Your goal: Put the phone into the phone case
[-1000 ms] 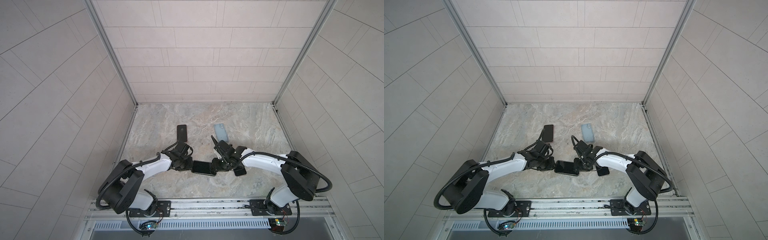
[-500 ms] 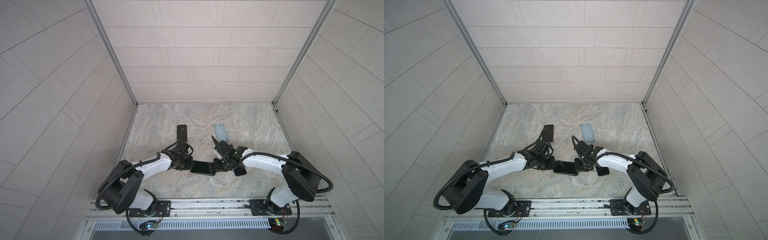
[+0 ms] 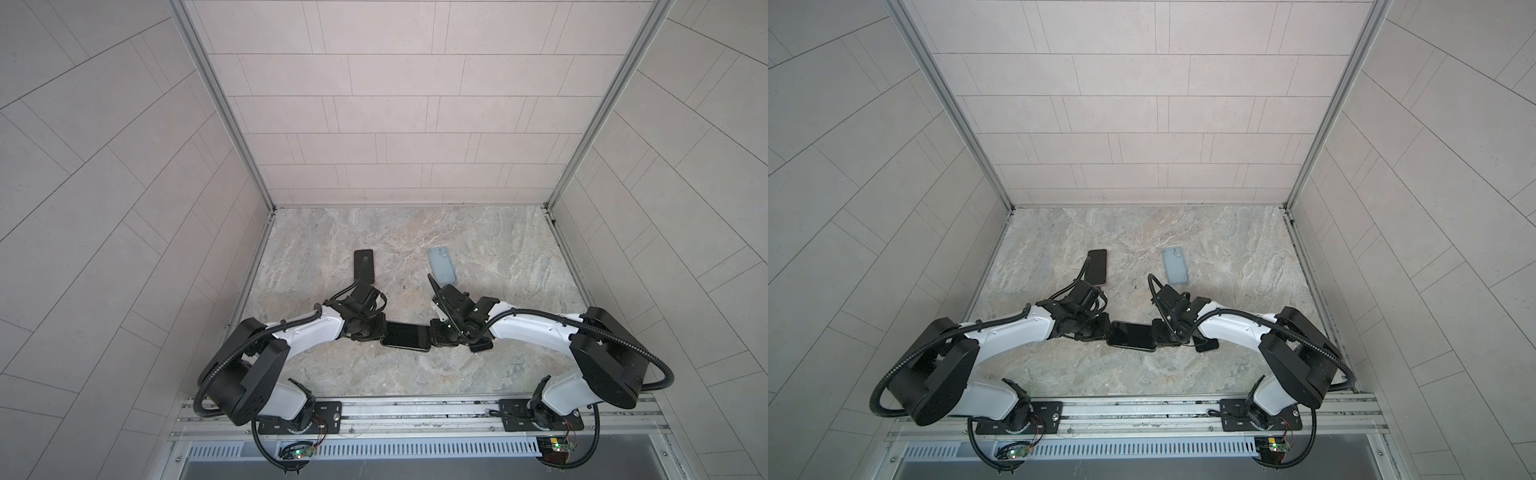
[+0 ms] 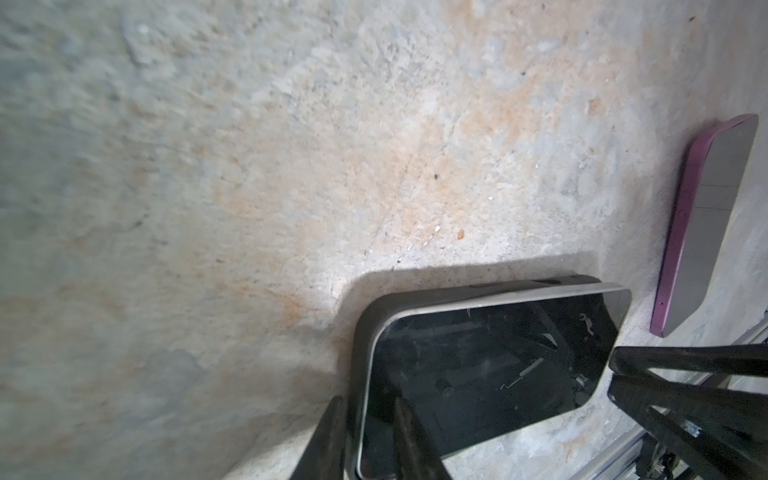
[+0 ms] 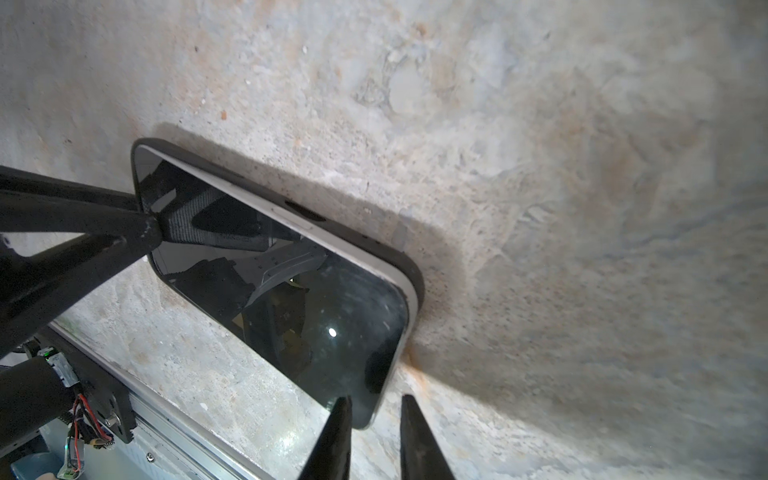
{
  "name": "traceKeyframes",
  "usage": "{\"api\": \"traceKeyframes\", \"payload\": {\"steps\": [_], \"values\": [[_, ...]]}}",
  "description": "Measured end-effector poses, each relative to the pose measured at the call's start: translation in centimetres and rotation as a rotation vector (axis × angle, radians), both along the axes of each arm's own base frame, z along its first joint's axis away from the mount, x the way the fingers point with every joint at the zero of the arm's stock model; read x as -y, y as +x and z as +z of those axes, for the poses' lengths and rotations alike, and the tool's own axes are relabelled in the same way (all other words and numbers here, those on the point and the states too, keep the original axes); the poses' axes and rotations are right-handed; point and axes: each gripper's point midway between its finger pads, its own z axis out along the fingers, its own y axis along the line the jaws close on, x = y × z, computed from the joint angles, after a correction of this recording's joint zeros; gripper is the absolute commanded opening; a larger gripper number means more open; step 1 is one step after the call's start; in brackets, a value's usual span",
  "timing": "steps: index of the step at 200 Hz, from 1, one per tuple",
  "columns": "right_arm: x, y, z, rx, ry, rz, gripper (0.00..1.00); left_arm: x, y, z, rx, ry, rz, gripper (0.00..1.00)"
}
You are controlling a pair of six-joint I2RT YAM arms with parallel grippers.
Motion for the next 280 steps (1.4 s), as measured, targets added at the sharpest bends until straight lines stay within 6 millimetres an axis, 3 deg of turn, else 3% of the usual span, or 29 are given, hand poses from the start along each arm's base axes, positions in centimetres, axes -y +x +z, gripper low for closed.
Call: {"api": "traceKeyframes", "payload": {"steps": [54,104,192,209,216,280], "values": [[-0.6,-0.4,-0.8,-0.020,0.008,-0.005,0.17,-0.2,0.0,-0.2,-0.006,0.005,0.023,0.13],[-0.7,-0.4,-0.9,-0.027,0.008,-0.020,0.16,-0.4,0.1,-0.2,-0.008,0.003,0.037,0.09],[-0.8,-0.4,-1.2,-0.030,-0.006,-0.061,0.20,-0.5,0.2,-0.3,-0.011,-0.003,0.052,0.09],[-0.8,-0.5,-1.3,-0.030,-0.014,-0.072,0.18,-0.5,0.2,-0.3,-0.011,-0.004,0.052,0.08],[-0.8,-0.5,-1.4,-0.032,-0.017,-0.079,0.13,-0.5,0.2,-0.3,-0.011,-0.004,0.052,0.09],[-0.4,-0.5,-2.0,-0.028,-0.056,-0.112,0.10,-0.5,0.2,-0.3,-0.007,-0.008,0.053,0.09]]}}
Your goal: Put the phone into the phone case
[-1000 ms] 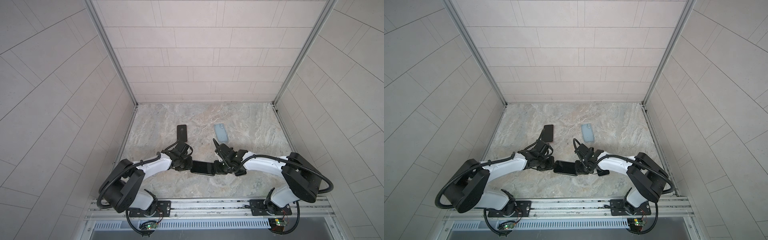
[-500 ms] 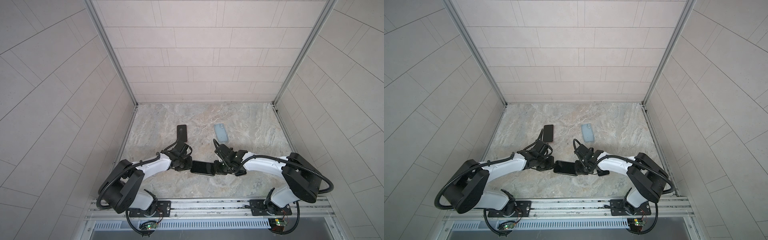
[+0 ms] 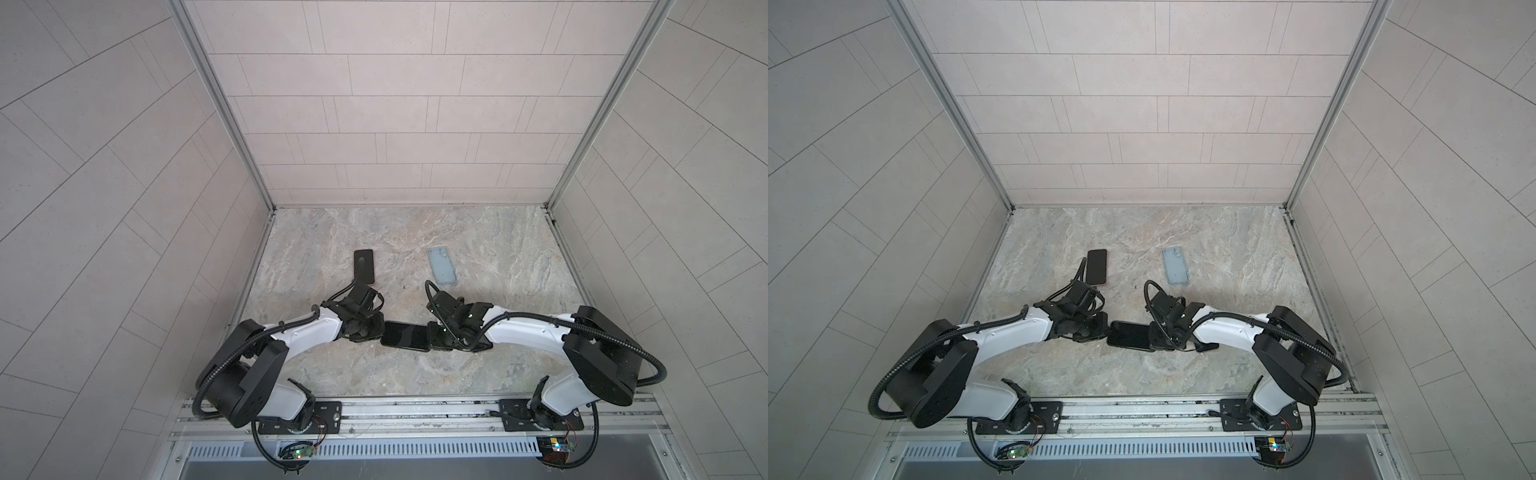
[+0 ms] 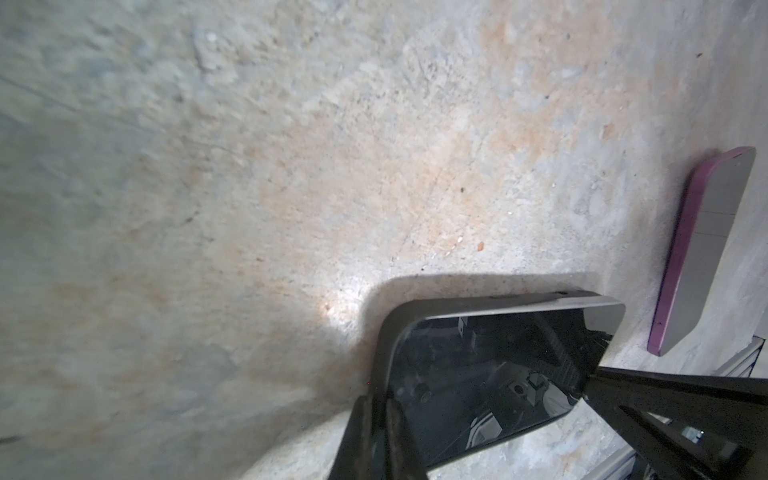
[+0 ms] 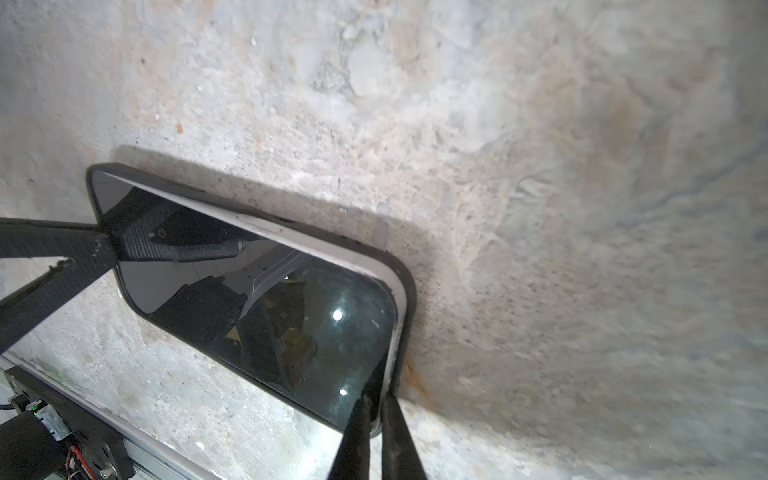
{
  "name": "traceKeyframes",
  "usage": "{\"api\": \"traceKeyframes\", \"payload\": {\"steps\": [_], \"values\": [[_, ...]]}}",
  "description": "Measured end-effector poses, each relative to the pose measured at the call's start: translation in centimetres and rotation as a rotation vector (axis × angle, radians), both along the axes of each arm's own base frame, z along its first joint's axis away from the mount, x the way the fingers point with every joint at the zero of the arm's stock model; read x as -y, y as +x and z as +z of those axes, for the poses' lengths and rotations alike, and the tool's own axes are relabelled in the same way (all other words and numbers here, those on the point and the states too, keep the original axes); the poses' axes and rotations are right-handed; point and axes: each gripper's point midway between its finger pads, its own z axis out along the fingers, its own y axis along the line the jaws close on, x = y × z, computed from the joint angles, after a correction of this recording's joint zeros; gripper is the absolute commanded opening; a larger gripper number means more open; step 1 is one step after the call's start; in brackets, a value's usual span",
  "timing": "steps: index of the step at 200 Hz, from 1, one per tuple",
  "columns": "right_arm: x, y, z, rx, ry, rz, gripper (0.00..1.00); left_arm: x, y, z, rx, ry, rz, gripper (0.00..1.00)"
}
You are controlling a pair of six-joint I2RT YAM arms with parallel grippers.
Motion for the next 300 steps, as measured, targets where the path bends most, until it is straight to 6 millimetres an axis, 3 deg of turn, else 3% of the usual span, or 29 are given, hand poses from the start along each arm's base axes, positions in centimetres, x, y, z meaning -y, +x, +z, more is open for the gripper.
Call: {"api": "traceKeyframes", "payload": {"steps": [70,128,163,248,300], "values": [[0.5,0.5,1.3,0.069,-0.068,0.050,0.17,0.3,0.0,0.1,0.007,-0.008,-0.008,0.09],[2.0,3.8,6.1,0.231,-0.080,0.027,0.17,0.4,-0.3,0.3,0.006,0.002,-0.033,0.08],[2.3,4.1,5.7,0.224,-0.091,0.032,0.17,0.4,-0.2,0.4,0.009,0.003,-0.036,0.08],[1.7,3.8,2.5,0.138,-0.108,0.060,0.17,0.4,-0.2,0.4,0.009,0.002,-0.037,0.09],[1.4,3.9,2.3,0.131,-0.094,0.064,0.17,0.4,-0.2,0.6,0.012,0.000,-0.036,0.09]]}}
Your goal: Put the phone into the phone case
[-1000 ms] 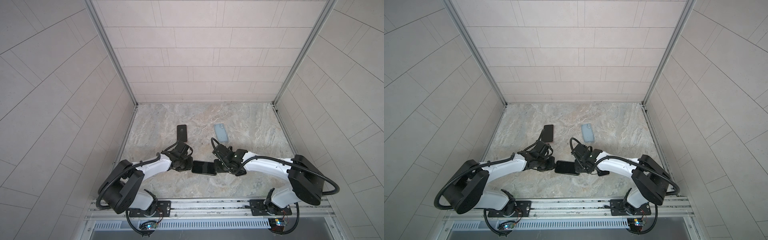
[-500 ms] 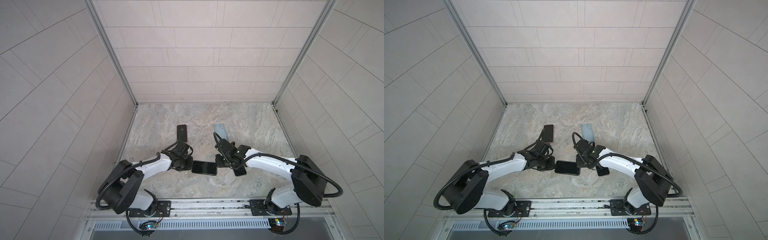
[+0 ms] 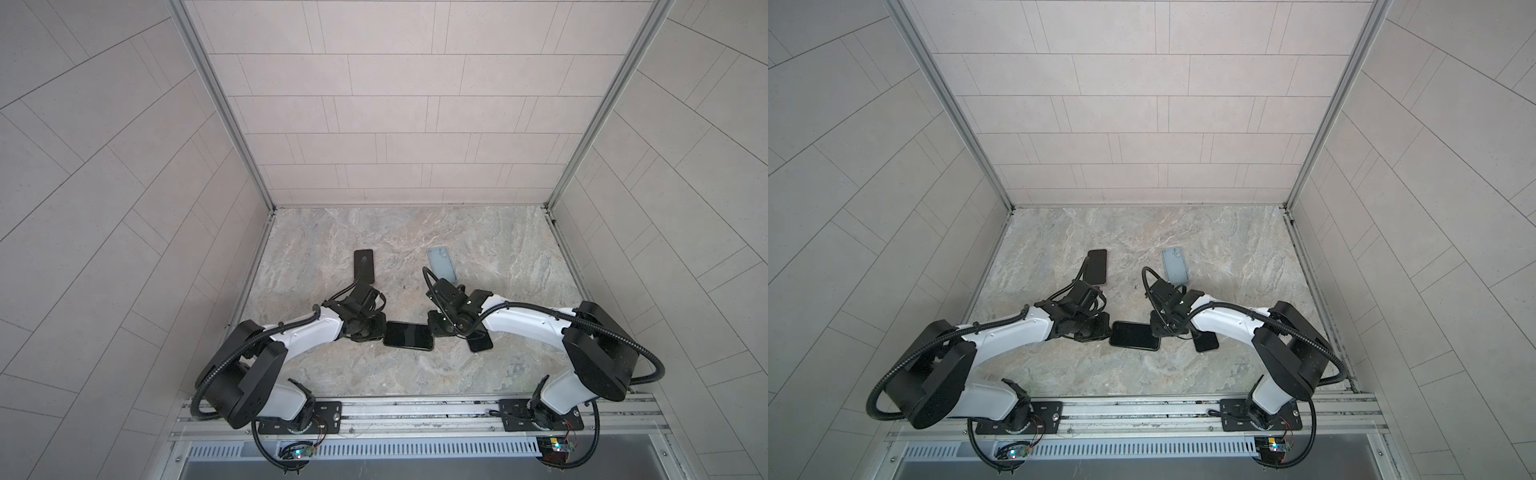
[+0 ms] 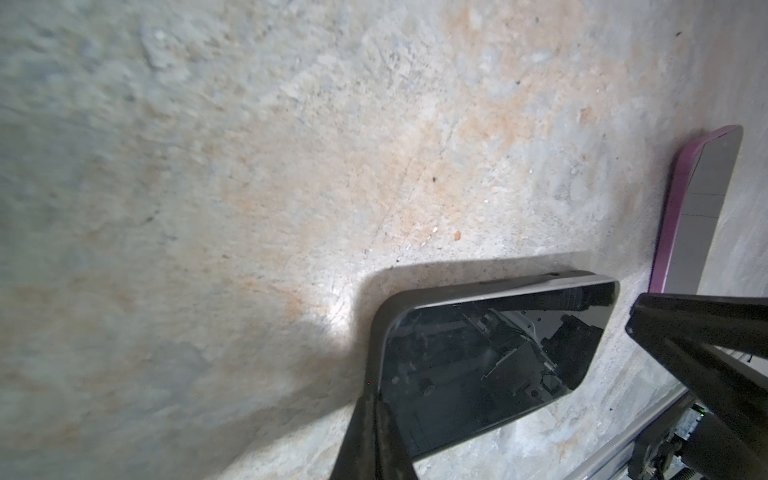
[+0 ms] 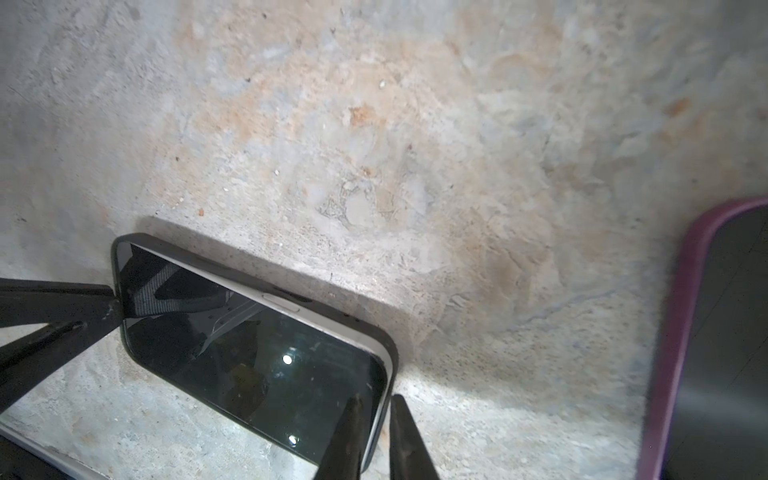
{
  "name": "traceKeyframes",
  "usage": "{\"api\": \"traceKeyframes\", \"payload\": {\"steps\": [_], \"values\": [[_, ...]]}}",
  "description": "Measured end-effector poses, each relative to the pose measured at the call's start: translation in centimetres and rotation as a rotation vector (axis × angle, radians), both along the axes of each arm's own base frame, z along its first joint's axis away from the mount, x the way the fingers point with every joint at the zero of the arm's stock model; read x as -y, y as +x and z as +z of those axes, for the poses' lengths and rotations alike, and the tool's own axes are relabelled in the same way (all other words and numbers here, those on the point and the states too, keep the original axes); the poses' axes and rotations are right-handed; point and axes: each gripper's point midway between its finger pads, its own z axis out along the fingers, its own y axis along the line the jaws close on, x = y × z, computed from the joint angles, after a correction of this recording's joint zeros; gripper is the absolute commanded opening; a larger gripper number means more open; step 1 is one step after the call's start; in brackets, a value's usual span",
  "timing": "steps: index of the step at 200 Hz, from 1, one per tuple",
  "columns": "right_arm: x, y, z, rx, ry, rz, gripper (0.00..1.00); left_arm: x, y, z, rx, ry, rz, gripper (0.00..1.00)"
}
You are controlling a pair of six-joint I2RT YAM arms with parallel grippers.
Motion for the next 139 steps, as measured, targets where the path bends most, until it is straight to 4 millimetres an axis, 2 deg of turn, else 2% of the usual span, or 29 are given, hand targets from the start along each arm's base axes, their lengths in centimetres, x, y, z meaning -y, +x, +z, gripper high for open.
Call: {"api": "traceKeyframes", "payload": {"steps": [85,139], "values": [[-0.12,0.05,-0.48,-0.015,0.004,-0.001,0.16,0.27,0.04,0.55,0.011,-0.020,-0.004,0.09],[-0.24,0.19,-0.98,-0.029,0.011,0.001,0.16,0.47,0.02,0.51,0.005,-0.029,-0.005,0.14]]}}
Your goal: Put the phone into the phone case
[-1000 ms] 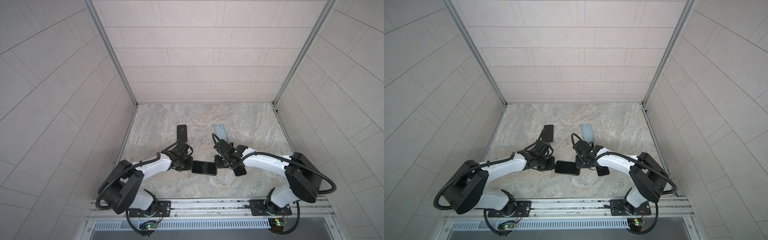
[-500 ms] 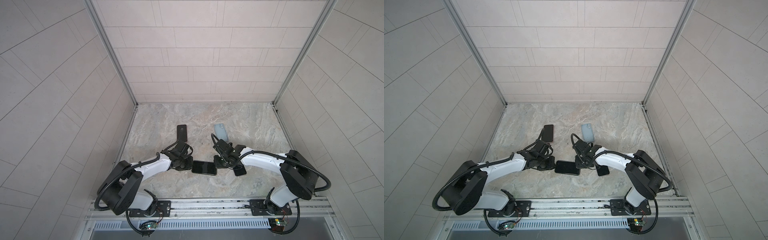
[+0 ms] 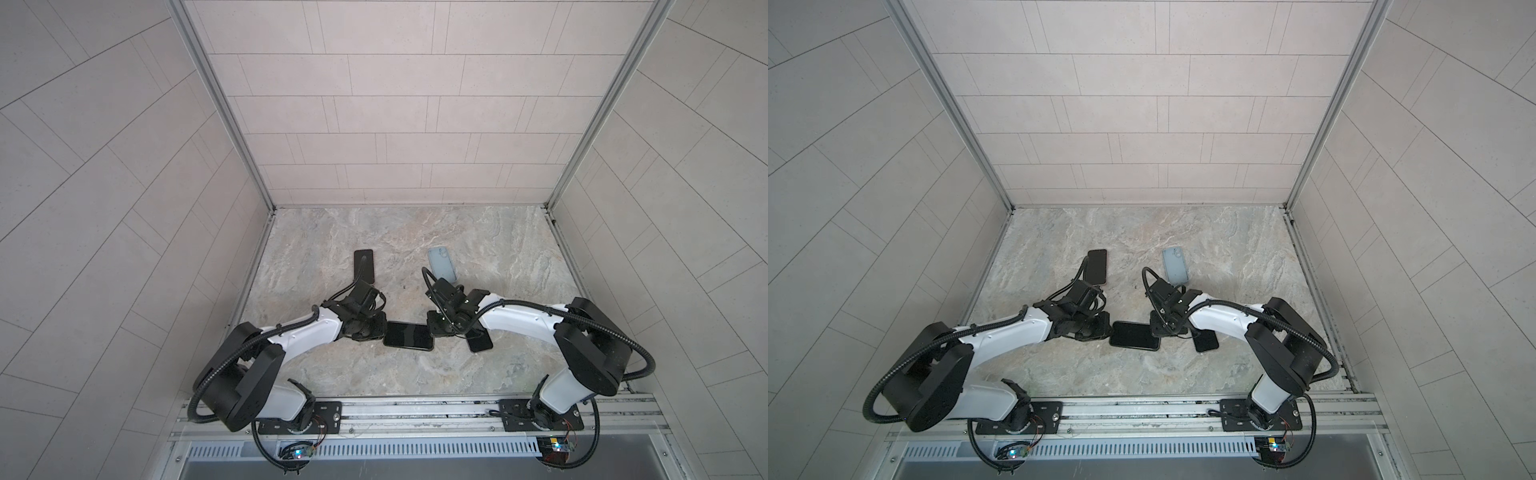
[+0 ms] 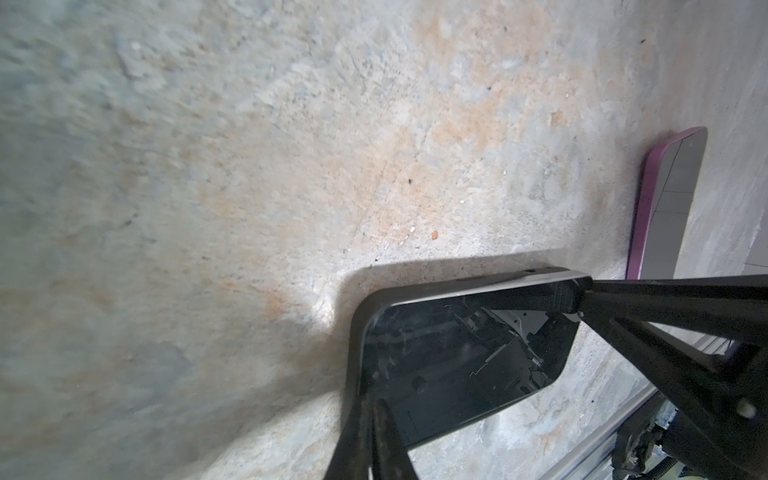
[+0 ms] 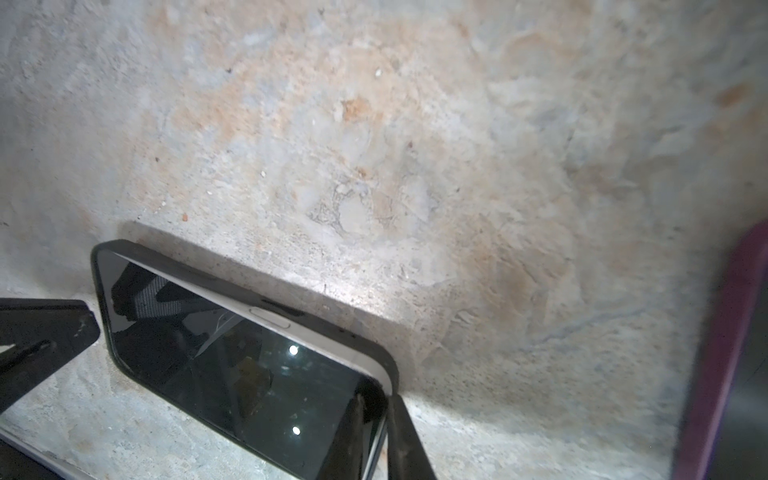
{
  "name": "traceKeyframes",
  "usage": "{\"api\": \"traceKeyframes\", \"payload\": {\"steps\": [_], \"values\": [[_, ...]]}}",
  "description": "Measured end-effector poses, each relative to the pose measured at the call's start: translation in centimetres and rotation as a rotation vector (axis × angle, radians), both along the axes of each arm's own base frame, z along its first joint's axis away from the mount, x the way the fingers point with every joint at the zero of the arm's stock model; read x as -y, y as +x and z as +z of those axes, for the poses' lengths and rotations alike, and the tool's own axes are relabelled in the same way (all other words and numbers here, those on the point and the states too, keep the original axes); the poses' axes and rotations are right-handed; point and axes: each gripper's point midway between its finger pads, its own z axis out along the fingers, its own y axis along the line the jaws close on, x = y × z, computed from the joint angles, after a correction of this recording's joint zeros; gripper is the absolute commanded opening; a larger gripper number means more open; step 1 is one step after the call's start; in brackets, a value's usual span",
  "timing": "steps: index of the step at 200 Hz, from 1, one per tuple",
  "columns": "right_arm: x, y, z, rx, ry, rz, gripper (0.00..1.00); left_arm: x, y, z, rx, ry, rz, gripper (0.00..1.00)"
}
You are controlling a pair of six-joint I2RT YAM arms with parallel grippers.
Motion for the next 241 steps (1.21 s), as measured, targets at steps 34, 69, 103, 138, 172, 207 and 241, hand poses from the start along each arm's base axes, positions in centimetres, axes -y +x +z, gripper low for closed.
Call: {"api": "traceKeyframes", "payload": {"steps": [34,69,103,138,172,207,241], "values": [[0.00,0.03,-0.03,-0.007,0.007,0.000,0.15,0.06,0.10,-0.34,-0.006,0.004,0.000,0.16],[0.05,0.08,-0.03,-0.007,0.007,-0.002,0.12,0.06,0.18,-0.35,-0.006,0.008,-0.001,0.17],[0.10,0.14,-0.01,-0.009,0.009,-0.004,0.11,-0.03,0.25,-0.39,-0.008,0.020,-0.003,0.17],[0.12,0.13,-0.02,-0.010,0.009,-0.005,0.10,-0.07,0.28,-0.44,-0.009,0.025,-0.003,0.17],[0.11,0.12,-0.02,-0.011,0.009,-0.004,0.10,-0.08,0.27,-0.47,-0.010,0.026,-0.003,0.17],[0.11,0.11,-0.02,-0.011,0.009,-0.004,0.10,-0.09,0.26,-0.47,-0.009,0.027,-0.006,0.17],[0.11,0.11,0.00,-0.011,0.009,-0.003,0.10,-0.11,0.26,-0.48,-0.008,0.028,-0.008,0.17]]}}
